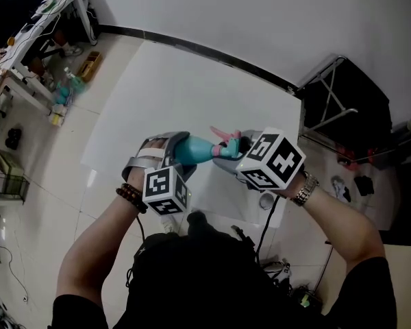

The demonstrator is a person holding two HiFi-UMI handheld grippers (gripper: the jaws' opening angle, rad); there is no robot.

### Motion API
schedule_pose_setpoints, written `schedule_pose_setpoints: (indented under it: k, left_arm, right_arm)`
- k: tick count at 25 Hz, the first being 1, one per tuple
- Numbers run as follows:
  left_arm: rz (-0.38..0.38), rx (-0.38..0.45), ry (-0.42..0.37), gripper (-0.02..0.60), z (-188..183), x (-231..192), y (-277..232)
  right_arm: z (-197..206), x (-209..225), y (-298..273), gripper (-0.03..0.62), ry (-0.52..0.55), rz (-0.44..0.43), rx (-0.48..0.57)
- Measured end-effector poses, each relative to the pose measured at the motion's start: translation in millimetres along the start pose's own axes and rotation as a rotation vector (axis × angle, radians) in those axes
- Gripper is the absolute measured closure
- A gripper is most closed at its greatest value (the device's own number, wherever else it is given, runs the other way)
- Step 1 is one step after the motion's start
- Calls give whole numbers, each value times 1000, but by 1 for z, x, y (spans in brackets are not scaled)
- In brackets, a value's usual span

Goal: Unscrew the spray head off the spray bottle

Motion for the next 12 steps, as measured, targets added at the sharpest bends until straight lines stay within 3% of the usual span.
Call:
schedule_pose_setpoints:
  k: [5, 12]
  left_arm:
    - [50, -8, 32, 192, 6, -2, -6]
    - [81, -10, 85, 190, 17, -4, -17]
  right_arm:
    - [-2, -1, 1, 467, 150, 20, -50]
    - [5, 3, 9, 467, 133, 6, -30]
Point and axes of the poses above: the fingertips, and each gripper's own axes: y backward along the fingers, x to its right, z out of its underside, the point moved 7 cm from there along y, backward along the fingers, and after that the axes turned 13 degrees about y, right-handed, at the moved point
